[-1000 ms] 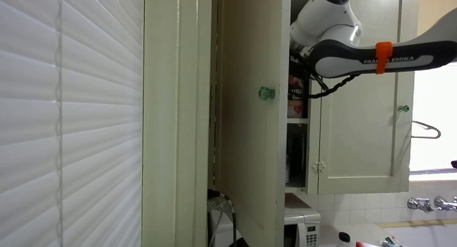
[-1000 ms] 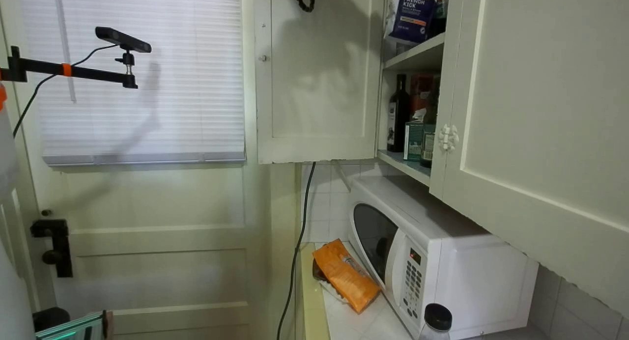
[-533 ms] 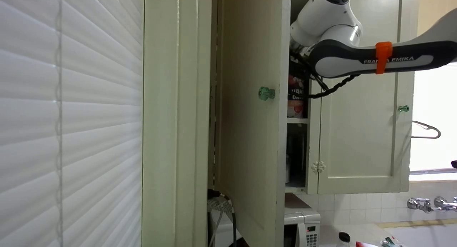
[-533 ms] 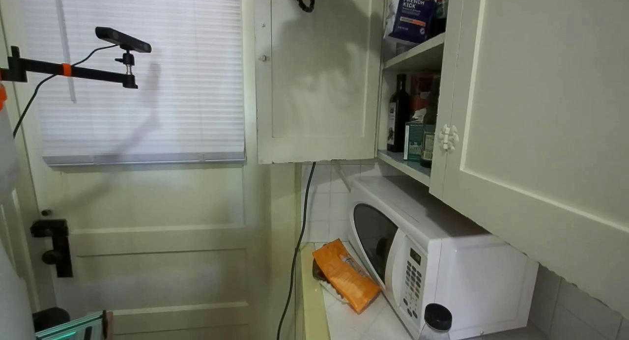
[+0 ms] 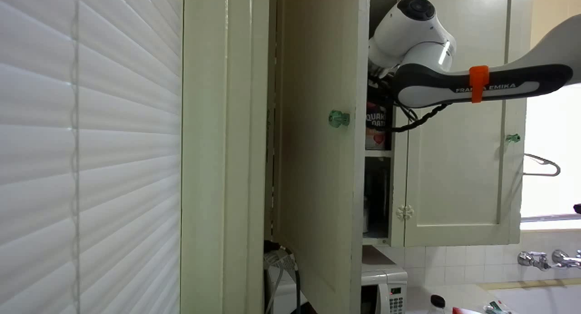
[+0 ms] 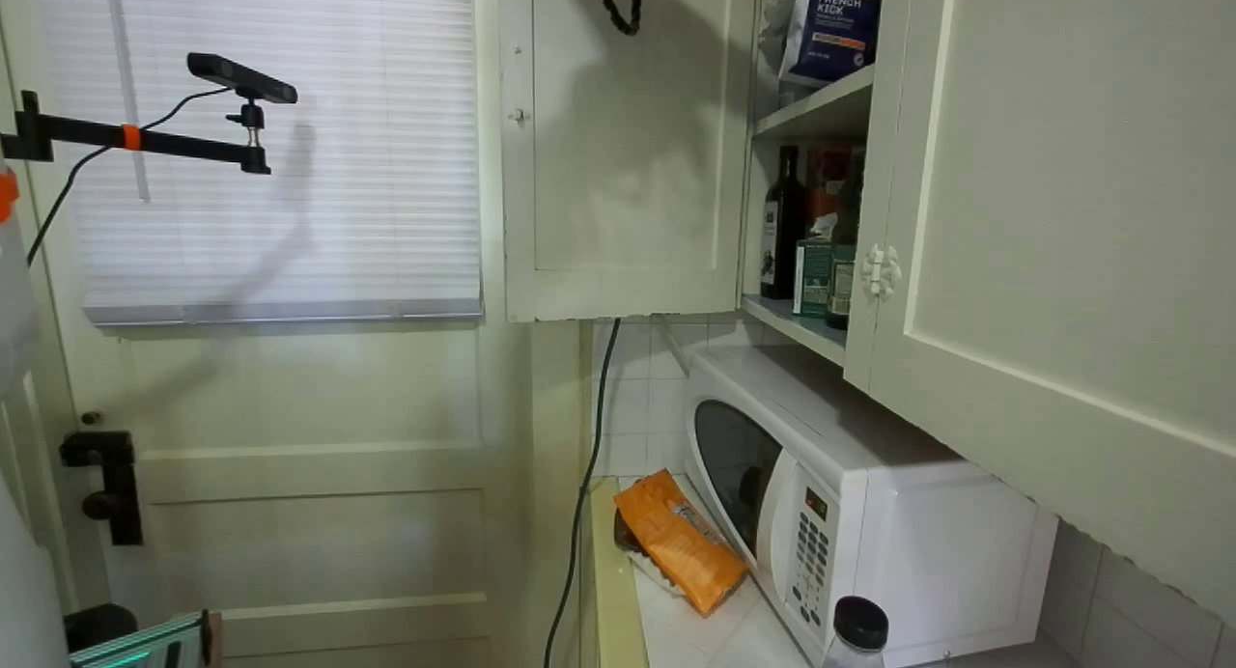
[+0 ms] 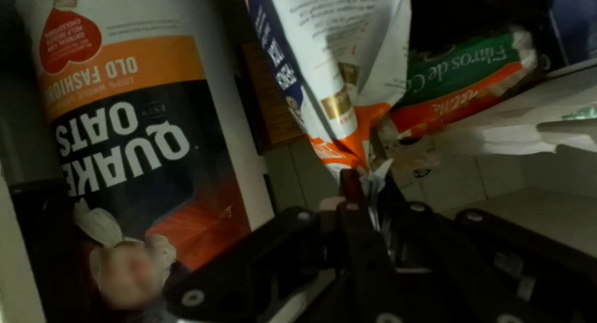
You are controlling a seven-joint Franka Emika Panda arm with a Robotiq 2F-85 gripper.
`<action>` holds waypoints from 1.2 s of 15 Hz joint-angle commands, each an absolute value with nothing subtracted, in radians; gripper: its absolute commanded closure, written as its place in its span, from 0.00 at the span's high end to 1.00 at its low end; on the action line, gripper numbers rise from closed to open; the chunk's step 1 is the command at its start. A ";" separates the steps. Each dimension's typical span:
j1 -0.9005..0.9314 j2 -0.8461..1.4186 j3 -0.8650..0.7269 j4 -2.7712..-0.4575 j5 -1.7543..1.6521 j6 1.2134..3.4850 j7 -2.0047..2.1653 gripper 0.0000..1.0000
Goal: Put the box in the cupboard
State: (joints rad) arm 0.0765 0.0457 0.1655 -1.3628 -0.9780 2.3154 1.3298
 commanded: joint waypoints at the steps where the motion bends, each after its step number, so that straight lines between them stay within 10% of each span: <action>1: 0.066 0.057 0.146 -1.349 -1.057 2.337 1.405 0.03; 18: 0.071 0.129 0.102 -1.376 -1.472 2.386 1.823 0.03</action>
